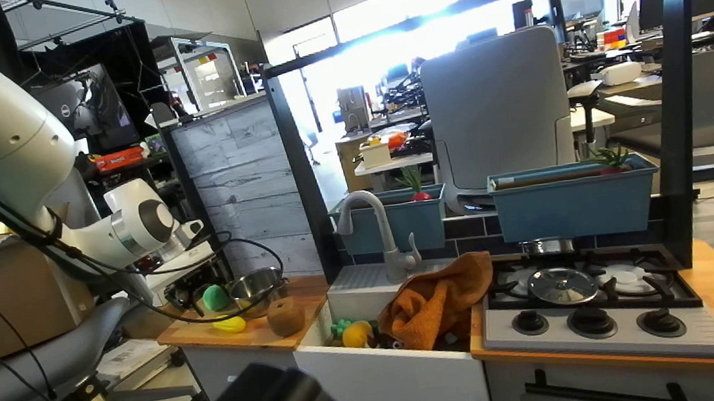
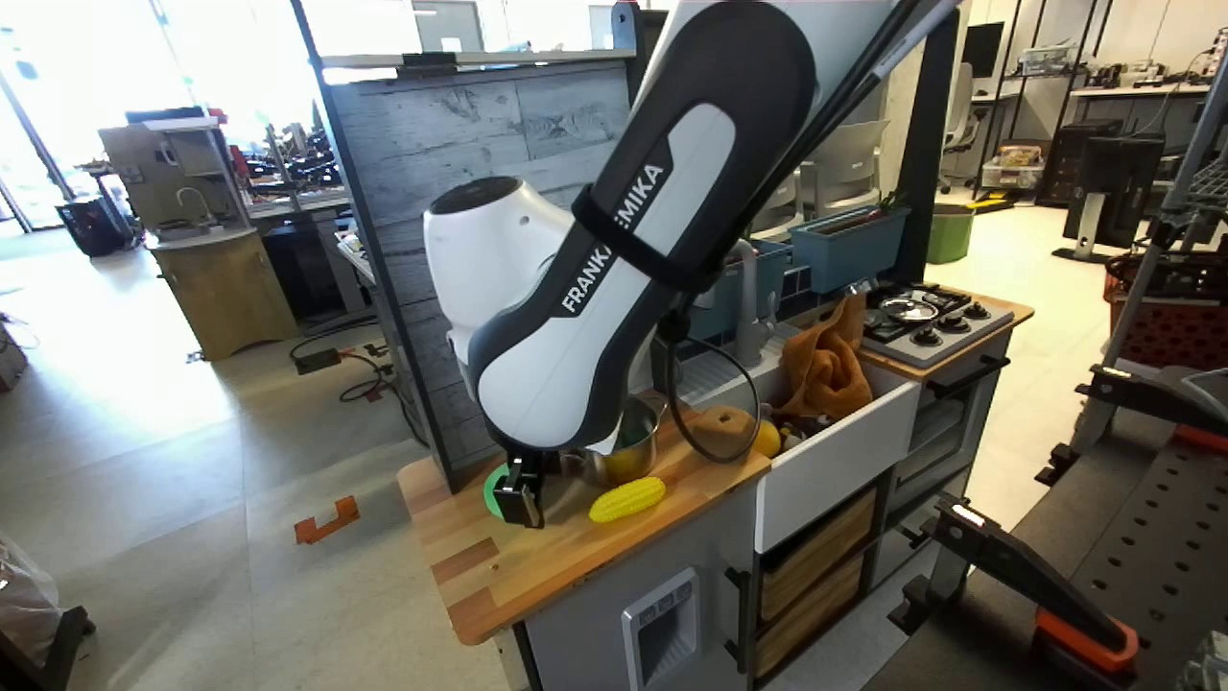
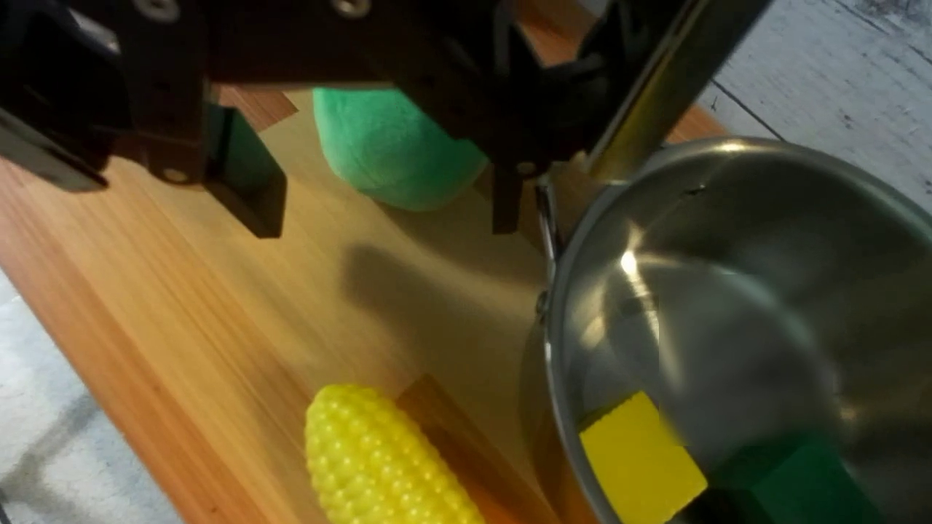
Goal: Move the pee plush toy
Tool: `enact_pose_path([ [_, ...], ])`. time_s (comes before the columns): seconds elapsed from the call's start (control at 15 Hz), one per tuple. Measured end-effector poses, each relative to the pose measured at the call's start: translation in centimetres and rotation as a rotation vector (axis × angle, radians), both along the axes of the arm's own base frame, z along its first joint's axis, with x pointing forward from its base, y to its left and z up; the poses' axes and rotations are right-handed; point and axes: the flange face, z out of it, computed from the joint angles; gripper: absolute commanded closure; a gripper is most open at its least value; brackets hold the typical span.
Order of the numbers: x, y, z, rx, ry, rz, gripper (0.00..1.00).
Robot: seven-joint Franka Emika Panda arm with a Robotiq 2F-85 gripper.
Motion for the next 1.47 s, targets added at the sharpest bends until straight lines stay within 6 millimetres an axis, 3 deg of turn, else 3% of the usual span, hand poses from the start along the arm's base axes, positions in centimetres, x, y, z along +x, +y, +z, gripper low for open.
enact_pose_path([
  [0.47,-0.8,0.1,-2.5,0.002,-0.014,0.022,0.00],
  [0.93,-0.2,1.4,-1.9,0.021,-0.090,0.065,0.00],
  [1.0,-0.2,1.7,-1.8,0.024,-0.110,0.079,0.06],
  [1.07,-0.2,1.9,-1.6,0.023,-0.127,0.090,0.26],
  [1.47,-0.1,1.9,-1.6,-0.010,-0.162,0.112,0.72],
])
